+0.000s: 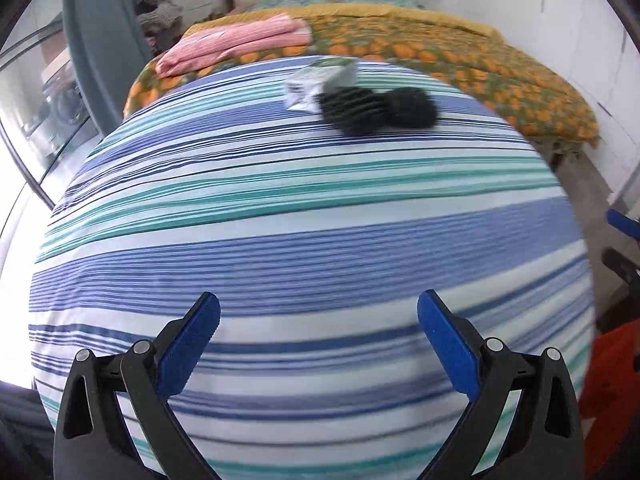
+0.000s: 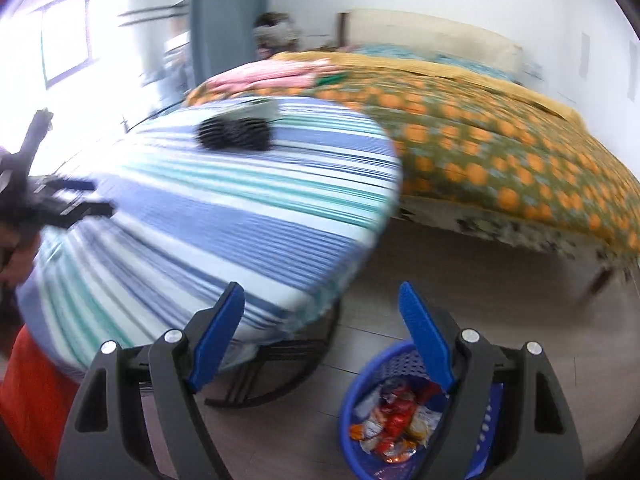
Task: Collect trash
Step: 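Return both open tools over the milk carton and black scrubbers, then grasp the black scrubbers with the right tool while the left tool grasps the milk carton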
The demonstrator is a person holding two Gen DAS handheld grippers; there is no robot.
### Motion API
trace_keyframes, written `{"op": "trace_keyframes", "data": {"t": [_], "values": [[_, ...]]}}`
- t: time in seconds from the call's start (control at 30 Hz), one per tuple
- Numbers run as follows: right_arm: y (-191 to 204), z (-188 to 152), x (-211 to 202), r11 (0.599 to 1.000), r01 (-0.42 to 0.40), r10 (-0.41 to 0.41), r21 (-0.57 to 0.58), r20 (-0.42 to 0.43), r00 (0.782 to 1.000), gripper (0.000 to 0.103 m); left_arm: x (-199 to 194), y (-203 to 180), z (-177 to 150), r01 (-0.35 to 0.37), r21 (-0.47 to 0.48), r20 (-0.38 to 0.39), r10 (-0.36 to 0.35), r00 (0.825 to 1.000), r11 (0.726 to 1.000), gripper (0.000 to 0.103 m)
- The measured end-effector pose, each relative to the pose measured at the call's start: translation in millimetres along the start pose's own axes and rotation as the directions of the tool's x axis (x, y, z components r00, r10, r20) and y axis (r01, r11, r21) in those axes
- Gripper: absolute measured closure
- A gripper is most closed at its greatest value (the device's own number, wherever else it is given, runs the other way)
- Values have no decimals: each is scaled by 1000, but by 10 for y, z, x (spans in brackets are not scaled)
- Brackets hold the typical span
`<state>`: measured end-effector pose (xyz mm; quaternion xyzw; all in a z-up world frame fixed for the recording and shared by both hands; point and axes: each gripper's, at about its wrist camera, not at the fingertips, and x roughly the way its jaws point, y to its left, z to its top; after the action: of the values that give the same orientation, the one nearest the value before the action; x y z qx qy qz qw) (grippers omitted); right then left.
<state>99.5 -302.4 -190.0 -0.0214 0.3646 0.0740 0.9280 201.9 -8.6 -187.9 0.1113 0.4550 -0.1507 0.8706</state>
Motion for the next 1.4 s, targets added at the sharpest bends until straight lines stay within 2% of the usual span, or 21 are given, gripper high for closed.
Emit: {"op": "trace_keyframes", "data": {"t": [0.1, 0.2, 0.27, 0.4, 0.5, 0.57, 0.73, 0.83, 0.9, 0.93, 1.03, 1.07, 1.13, 1.23, 1.3, 1.4], "values": [[173, 154, 91, 998, -36, 35, -46, -14, 999, 25, 141, 239, 31, -50, -24, -5, 49, 999, 998, 5], [258, 360, 215, 995, -90, 89, -52, -33, 996, 25, 198, 382, 61, 14, -77, -18, -15, 1000, 997, 5], [318, 542, 336, 991, -115, 112, -67, -54, 992, 25, 223, 397, 81, 10, -74, -15, -11, 1000, 997, 5], [446, 922, 678, 973, -122, 104, -196, -98, 990, 25, 219, 379, 76, 4, -81, -12, -5, 1000, 997, 5], [596, 1227, 1007, 945, -107, 75, -310, -115, 991, 24, 218, 371, 64, 2, -84, -9, -3, 1000, 996, 5], [640, 1370, 1215, 928, -111, 66, -355, -137, 988, 15, 213, 365, 62, 3, -86, -8, -4, 1000, 996, 5], [876, 1669, 1692, 853, -116, 30, -510, -173, 984, 15, 214, 366, 65, 4, -85, -8, -5, 1000, 996, 5], [963, 1792, 1837, 813, -151, 51, -563, -190, 980, 15, 213, 362, 65, 6, -84, -8, -7, 1000, 996, 5], [982, 1844, 1907, 805, -195, 82, -560, -221, 972, 16, 213, 357, 67, 7, -84, -8, -7, 1000, 996, 5], [983, 1851, 1925, 805, -221, 99, -550, -242, 965, 17, 213, 360, 67, 7, -84, -8, -7, 1000, 996, 5], [959, 1821, 1908, 816, -289, 150, -501, -299, 942, 44, 212, 361, 68, 7, -84, -8, -7, 1000, 996, 5], [953, 1800, 1883, 821, -278, 140, -499, -296, 945, 53, 212, 362, 68, 7, -84, -8, -7, 1000, 996, 5], [923, 1762, 1785, 839, -259, 125, -478, -295, 947, 60, 211, 362, 68, 6, -84, -8, -7, 1000, 996, 5], [779, 1726, 1542, 895, -220, 109, -388, -288, 951, 61, 210, 366, 69, 6, -84, -8, -7, 1000, 996, 5], [621, 1691, 1324, 944, -184, 103, -275, -285, 953, 61, 206, 369, 66, 5, -85, -8, -6, 1000, 996, 5], [459, 1602, 1101, 981, -116, 62, -157, -312, 948, 61, 207, 370, 88, 6, -81, -12, -7, 1000, 997, 5]]}}
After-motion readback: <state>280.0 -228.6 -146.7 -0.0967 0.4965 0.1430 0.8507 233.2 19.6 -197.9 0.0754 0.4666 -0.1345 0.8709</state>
